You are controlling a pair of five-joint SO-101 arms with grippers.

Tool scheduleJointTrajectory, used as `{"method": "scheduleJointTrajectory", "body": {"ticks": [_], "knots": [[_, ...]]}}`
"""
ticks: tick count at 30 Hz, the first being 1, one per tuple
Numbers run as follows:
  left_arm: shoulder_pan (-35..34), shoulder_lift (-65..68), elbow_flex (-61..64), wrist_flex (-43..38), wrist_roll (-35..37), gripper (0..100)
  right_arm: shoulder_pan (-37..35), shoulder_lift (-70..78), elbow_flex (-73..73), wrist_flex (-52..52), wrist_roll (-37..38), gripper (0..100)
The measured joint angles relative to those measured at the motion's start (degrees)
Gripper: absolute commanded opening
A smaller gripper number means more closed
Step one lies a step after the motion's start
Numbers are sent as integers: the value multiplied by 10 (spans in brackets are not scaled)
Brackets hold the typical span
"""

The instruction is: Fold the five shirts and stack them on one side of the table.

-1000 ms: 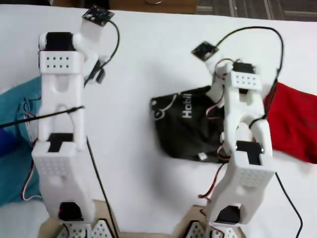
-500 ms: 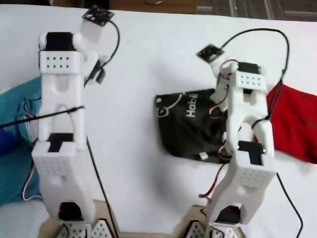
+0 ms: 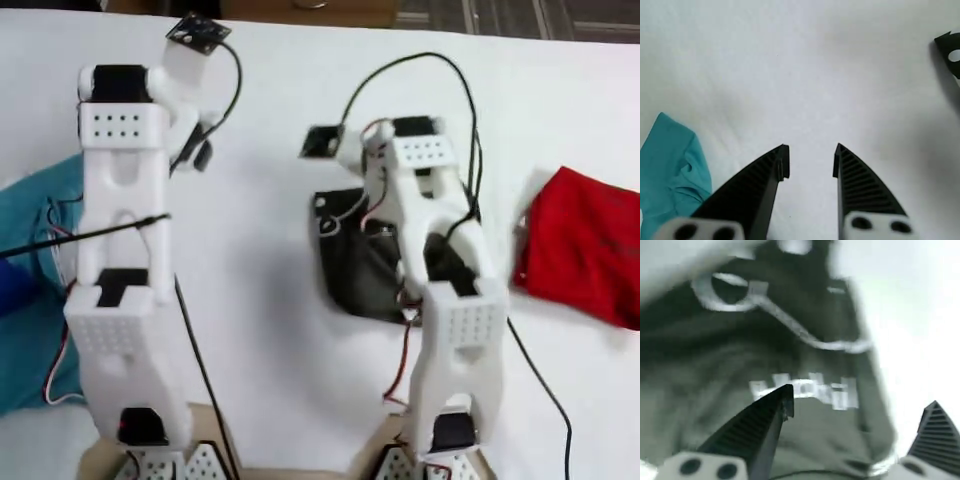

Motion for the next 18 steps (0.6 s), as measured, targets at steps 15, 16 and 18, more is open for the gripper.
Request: {"method": "scheduleJointTrajectory", "body": {"ticks": [15, 16, 18], "knots": [[0, 0, 0, 0, 0, 169, 79, 223, -291, 156, 2, 396], [0, 0, 0, 0, 0, 169, 86, 216, -282, 159, 2, 396], [0, 0, 0, 0, 0, 169, 97, 193, -252, 161, 2, 396]]}}
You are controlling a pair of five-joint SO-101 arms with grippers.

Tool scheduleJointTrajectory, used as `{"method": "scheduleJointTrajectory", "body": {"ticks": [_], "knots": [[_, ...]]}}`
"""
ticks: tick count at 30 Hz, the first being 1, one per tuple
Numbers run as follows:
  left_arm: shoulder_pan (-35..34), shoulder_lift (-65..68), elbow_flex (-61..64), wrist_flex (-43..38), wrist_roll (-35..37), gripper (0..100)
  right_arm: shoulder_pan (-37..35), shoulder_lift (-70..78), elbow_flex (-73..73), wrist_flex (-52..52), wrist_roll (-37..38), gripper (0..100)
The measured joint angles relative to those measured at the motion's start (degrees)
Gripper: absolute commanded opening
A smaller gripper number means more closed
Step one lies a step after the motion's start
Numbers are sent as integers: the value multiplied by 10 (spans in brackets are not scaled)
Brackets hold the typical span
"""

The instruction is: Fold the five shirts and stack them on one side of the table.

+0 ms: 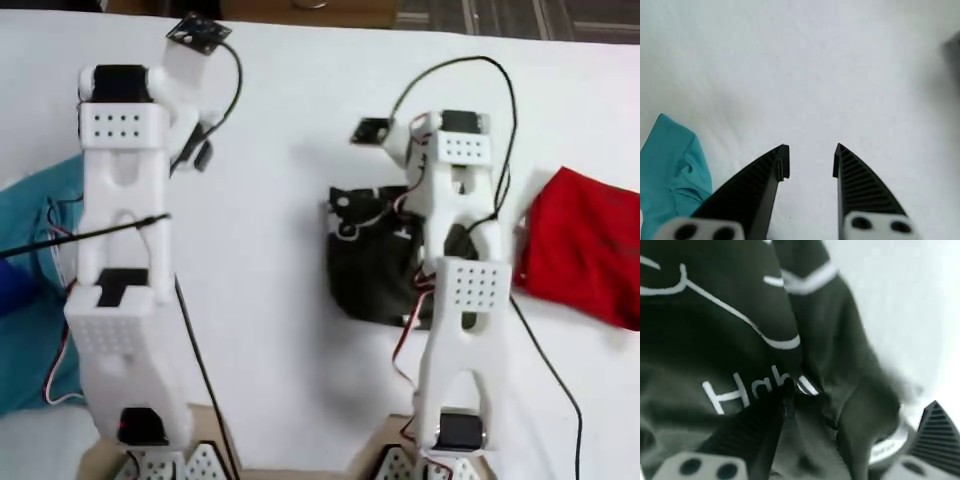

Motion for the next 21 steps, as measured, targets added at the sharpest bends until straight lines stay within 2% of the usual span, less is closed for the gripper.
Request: {"method": "scheduleJointTrajectory", "body": {"ticks": [5, 9, 21], "knots": [[0, 0, 2, 0, 0, 169, 4, -84, 101, 0, 29, 396], [0, -1, 4, 0, 0, 169, -26, -134, 113, -13, 33, 396], [0, -1, 4, 0, 0, 169, -120, -86, 127, -84, -15, 396]]}}
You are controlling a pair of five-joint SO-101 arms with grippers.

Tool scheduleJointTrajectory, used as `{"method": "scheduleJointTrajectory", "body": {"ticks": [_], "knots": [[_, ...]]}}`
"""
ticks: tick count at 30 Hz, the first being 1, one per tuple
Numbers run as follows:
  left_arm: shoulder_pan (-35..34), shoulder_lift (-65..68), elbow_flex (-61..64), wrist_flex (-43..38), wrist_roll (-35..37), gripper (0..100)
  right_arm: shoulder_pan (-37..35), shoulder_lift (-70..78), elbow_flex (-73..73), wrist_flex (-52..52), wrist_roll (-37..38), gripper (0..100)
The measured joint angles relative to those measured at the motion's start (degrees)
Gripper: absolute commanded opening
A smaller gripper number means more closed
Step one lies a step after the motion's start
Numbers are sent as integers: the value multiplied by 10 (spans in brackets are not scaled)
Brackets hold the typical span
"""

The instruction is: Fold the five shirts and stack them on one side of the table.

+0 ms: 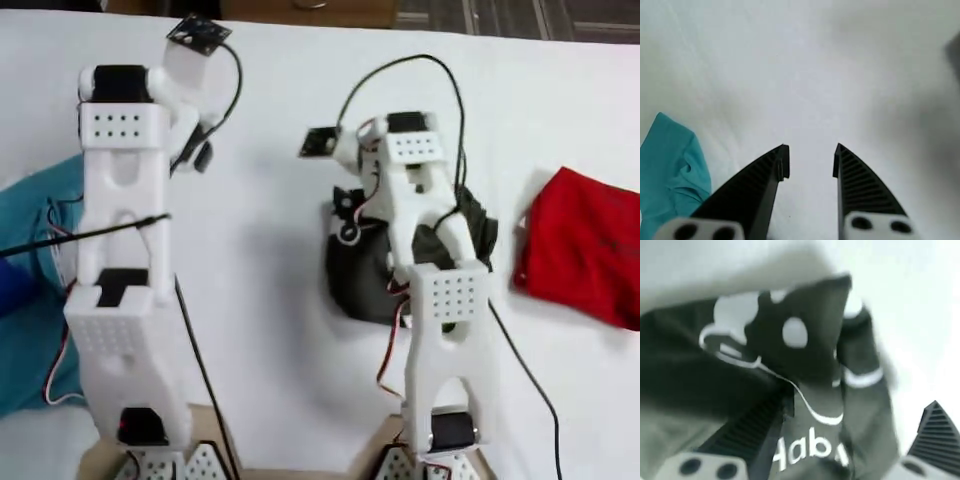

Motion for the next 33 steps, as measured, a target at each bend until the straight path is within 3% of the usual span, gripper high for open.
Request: {"method": "scheduleJointTrajectory", "body": {"ticks": [6, 12, 15, 33], "knots": [[0, 0, 0, 0, 0, 169, -9, 23, -1, -44, 1, 371], [0, 0, 0, 0, 0, 169, -19, 29, -5, -62, 2, 156], [0, 0, 0, 0, 0, 169, -31, 33, -33, -62, 0, 98], [0, 0, 0, 0, 0, 169, -81, 45, -98, -93, -1, 98]]}}
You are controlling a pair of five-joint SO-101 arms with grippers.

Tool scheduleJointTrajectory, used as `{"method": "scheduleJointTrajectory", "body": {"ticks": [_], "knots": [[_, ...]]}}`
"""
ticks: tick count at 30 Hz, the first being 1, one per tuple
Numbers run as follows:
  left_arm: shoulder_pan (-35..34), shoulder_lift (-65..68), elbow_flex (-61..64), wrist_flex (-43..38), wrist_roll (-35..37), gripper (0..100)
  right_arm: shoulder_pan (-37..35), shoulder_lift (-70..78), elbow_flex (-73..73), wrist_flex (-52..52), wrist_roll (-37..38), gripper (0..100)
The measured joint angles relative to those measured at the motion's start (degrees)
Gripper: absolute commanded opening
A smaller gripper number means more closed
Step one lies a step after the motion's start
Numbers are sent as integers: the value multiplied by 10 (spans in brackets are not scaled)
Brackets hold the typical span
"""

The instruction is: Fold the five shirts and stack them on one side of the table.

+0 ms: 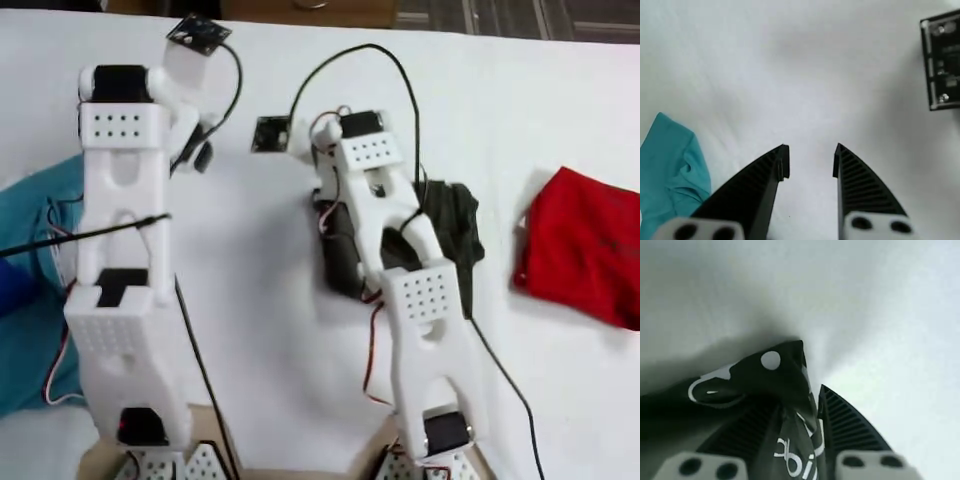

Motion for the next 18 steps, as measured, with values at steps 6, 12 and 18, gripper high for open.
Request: {"method": "scheduleJointTrajectory", "body": {"ticks": [6, 12, 18], "knots": [[0, 0, 0, 0, 0, 169, -1, 27, -6, -8, 0, 225], [0, 0, 0, 0, 0, 169, 22, 27, -65, 62, -54, 461], [0, 0, 0, 0, 0, 169, 76, 22, -110, 97, -64, 495]]}}
